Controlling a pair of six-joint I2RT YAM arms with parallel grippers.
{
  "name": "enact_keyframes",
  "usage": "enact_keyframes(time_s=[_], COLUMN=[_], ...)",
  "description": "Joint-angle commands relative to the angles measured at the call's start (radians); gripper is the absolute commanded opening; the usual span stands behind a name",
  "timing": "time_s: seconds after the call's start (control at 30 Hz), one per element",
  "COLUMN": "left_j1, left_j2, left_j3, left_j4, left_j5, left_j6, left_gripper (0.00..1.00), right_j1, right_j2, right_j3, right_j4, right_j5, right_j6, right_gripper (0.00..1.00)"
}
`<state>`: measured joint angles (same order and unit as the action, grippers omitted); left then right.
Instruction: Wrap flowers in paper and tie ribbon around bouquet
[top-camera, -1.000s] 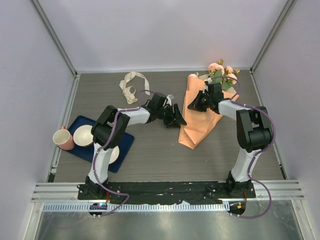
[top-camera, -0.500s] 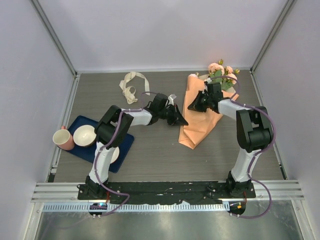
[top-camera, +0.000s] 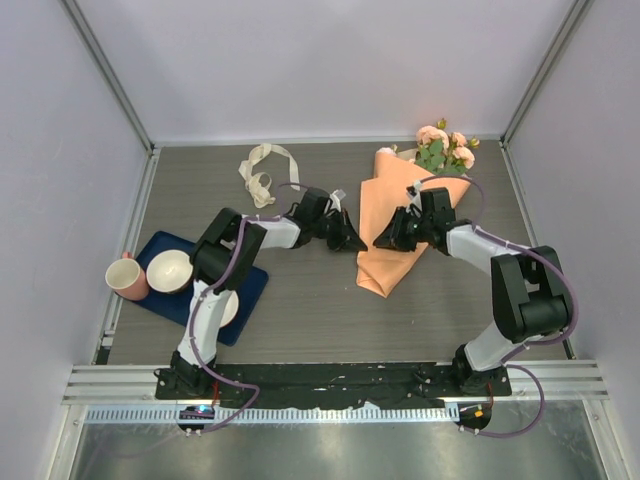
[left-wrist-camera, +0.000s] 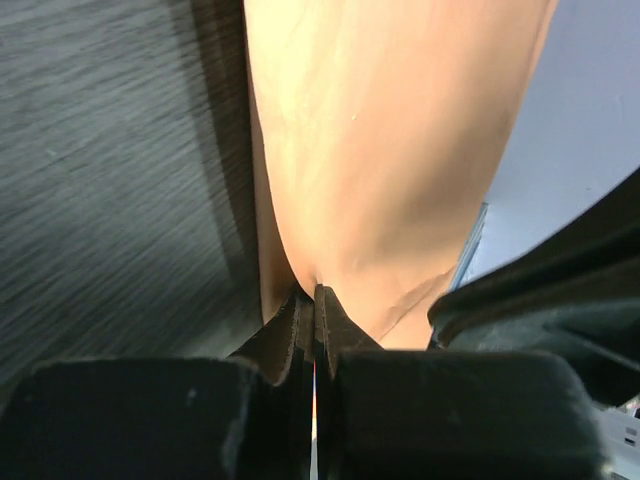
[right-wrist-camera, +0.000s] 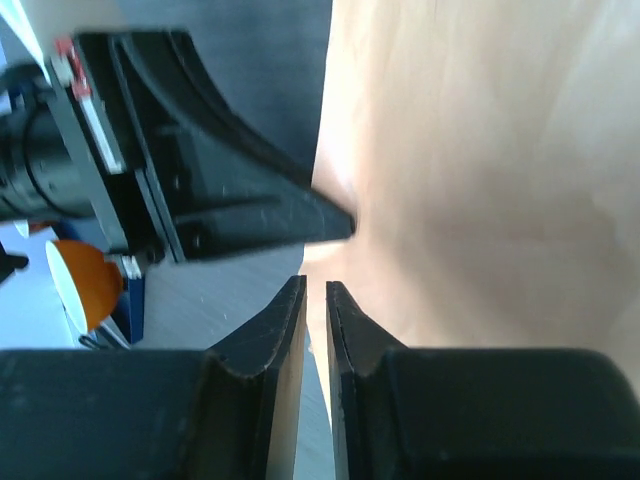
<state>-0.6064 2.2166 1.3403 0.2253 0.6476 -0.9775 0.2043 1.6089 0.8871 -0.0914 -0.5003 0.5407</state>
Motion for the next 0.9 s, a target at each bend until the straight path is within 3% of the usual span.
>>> enact_keyframes(time_s=[0.0, 0.27, 0.6, 0.7, 0.83, 0.87], left_j1=[0.007, 0.007, 0.007, 0.007, -0.004, -0.007], left_j2=[0.025, 0.035, 0.058, 0.058, -0.044, -0.076], left_j3=[0.029, 0.085, 0.154, 0.204, 0.206, 0.176], left_j4=[-0.018, -0.058, -0.167, -0.274, -0.394, -0.392], left_j5=[-0.003, 0.006, -0.017, -0.055, -0.132, -0.159], left_j6=[0.065, 0.095, 0.141, 0.194, 0.256, 0.264], left_gripper=[0.0, 0.01, 0.03, 0.08, 0.37, 0.39], right_j1=[0.017, 0.017, 0.015, 0.015, 0.017, 0.017], right_j2=[-0.081, -0.056, -0.078, -0.054, -0.052, -0.053], right_j3=[-0.063, -0.143, -0.24, -0.238, -0.237, -0.237], right_j4=[0.051, 0.116, 0.195, 0.205, 0.206, 0.203], right_j5=[-0.037, -0.037, -0.041, -0.03, -0.015, -0.006], right_j6=[-0.024, 0.001, 0.03, 0.025, 0.024, 0.024], right_gripper=[0.2, 0.11, 0.11, 0.09, 0.09, 0.09])
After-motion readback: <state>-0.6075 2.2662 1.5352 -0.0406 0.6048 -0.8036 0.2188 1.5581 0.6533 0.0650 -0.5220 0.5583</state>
